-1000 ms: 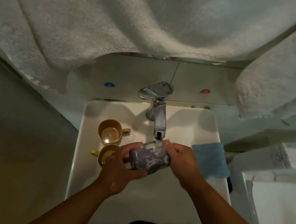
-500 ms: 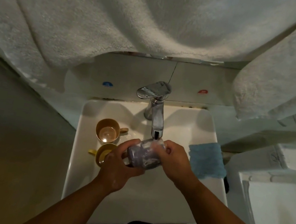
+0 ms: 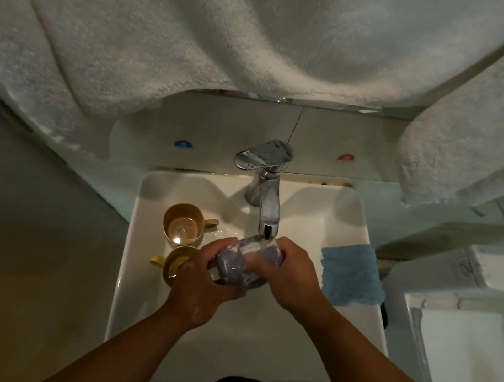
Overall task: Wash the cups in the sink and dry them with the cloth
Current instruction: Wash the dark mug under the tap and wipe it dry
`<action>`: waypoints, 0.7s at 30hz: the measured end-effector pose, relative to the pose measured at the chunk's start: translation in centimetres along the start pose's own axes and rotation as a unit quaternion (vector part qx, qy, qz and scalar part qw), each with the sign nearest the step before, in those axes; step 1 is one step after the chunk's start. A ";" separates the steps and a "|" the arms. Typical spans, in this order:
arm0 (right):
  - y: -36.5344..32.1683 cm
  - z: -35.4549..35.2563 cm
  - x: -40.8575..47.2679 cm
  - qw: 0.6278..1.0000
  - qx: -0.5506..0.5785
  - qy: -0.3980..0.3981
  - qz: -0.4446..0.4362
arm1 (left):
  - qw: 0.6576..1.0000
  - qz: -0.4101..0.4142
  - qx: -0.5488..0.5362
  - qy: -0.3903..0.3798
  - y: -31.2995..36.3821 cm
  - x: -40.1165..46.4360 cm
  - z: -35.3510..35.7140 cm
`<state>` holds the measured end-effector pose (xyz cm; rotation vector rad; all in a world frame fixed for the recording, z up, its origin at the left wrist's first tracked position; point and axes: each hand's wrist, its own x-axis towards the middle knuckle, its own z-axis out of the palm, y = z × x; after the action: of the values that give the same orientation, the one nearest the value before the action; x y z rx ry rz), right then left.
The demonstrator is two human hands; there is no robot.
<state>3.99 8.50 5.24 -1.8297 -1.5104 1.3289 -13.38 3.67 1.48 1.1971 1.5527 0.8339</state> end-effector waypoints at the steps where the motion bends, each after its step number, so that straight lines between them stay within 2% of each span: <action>1: -0.1 0.0 0.1 0.999 0.000 0.037 0.000 | 1.000 0.005 0.004 -0.002 0.1 0.0 0.1; 3: -0.2 -0.1 0.3 0.997 -0.004 0.078 0.005 | 1.000 0.010 0.011 -0.002 0.3 -0.1 0.3; 7: -0.3 -0.2 -0.6 0.998 0.036 -0.046 -0.009 | 1.000 0.012 0.004 -0.002 -0.2 0.0 0.1; 8: -0.3 -0.2 -0.7 0.998 0.032 -0.047 -0.018 | 1.000 0.013 0.005 -0.004 -0.2 0.0 0.0; 11: -0.2 -0.2 0.0 0.998 -0.002 0.056 -0.022 | 1.000 0.018 0.016 -0.008 0.1 -0.2 0.1; 12: -0.3 -0.3 0.0 0.998 0.005 0.064 -0.018 | 1.000 0.021 0.021 -0.007 0.1 -0.3 0.2; 17: -0.4 -2.0 -0.1 0.993 0.039 -0.102 -0.047 | 1.000 -0.003 -0.026 0.001 0.2 0.0 -0.7; 21: -0.5 -2.8 0.2 0.991 0.108 -0.083 0.003 | 0.997 -0.041 -0.059 -0.031 0.3 0.6 -1.7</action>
<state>6.13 9.55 6.77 -1.6245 -1.3785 1.6150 -14.93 4.39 2.09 1.0578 1.4714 0.8171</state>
